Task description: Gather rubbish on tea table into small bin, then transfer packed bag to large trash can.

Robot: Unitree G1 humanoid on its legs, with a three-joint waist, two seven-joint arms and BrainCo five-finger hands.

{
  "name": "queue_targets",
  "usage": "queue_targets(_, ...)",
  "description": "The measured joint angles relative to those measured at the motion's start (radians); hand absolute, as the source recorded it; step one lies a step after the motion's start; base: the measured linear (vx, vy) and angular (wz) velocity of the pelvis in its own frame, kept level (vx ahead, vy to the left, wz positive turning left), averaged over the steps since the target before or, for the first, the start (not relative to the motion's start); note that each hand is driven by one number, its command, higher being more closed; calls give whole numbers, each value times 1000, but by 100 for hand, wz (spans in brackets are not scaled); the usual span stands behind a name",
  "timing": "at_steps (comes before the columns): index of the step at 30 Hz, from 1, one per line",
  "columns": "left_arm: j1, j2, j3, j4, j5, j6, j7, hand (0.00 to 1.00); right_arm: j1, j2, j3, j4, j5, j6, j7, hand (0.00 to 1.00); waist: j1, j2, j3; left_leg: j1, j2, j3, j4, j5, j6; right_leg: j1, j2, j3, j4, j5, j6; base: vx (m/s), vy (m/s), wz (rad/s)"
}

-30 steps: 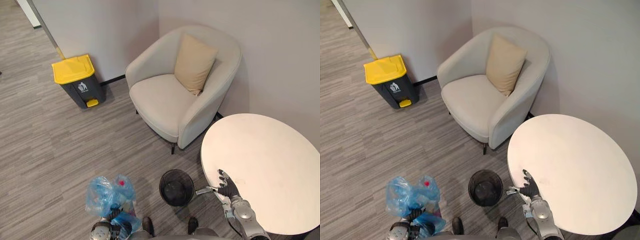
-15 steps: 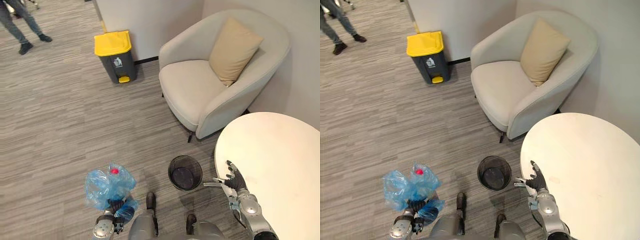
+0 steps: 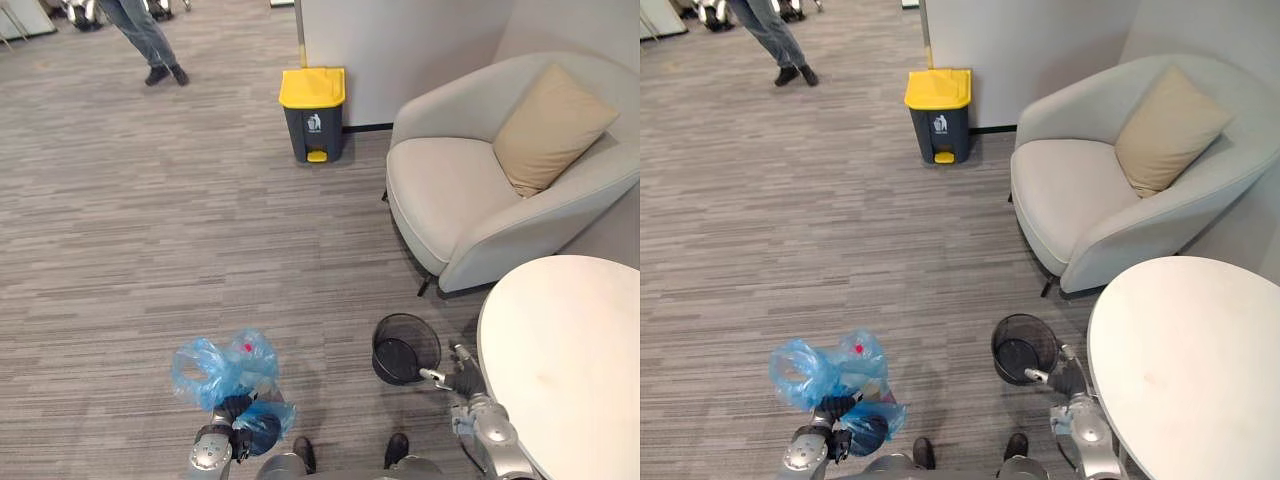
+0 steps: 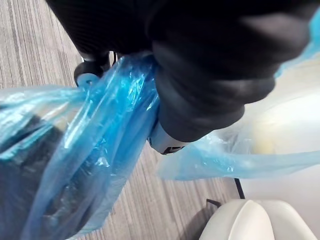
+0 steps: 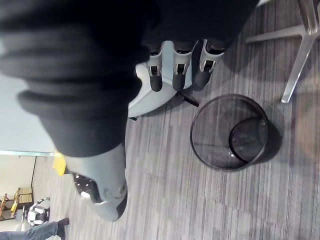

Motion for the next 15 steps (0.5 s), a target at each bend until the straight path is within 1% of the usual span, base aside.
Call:
queue_targets(2, 2, 2, 0, 0, 2, 0, 0, 100, -1, 0, 0, 17, 0, 1, 3, 0, -1, 1, -3, 2, -9, -7, -24, 12, 3, -3, -3, -3, -9, 6, 1, -99, 52, 8)
queue_targets(5, 4, 3, 0, 10, 3, 0, 1, 100, 1, 0, 0, 25, -2, 6, 8, 0, 0, -14, -6, 1, -14, -18, -55, 28, 0, -3, 0, -7, -20, 11, 3, -84, 3, 4)
queue_targets(11, 6, 4, 1, 37, 11, 1, 0, 100, 5, 3, 1, 27, -4, 7, 8, 0, 0, -42, -15, -6, -20, -23, -58, 21, 0, -4, -1, -8, -30, 7, 7, 1, 8, 2)
queue_targets(13, 6, 4, 1, 37, 12, 1, 0, 100, 4, 3, 1, 27, -5, 8, 8, 0, 0, -43, -16, -20, -21, -24, -39, 9, 13, -13, -6, -9, -17, -7, 20, 50, 34, 10)
queue_targets(14, 6, 4, 1, 37, 17, 1, 0, 100, 4, 4, 1, 28, -6, 8, 8, 0, 0, -43, -16, -44, -20, -25, 4, -21, 19, -41, -23, -8, 45, -44, 28, 45, 38, 11)
queue_targets(15, 7, 4, 2, 37, 17, 1, 0, 100, 4, 4, 2, 29, -7, 8, 8, 0, 0, -44, -15, -51, -21, -25, 26, -34, 24, -54, -35, -7, 84, -66, 34, 78, 69, 14)
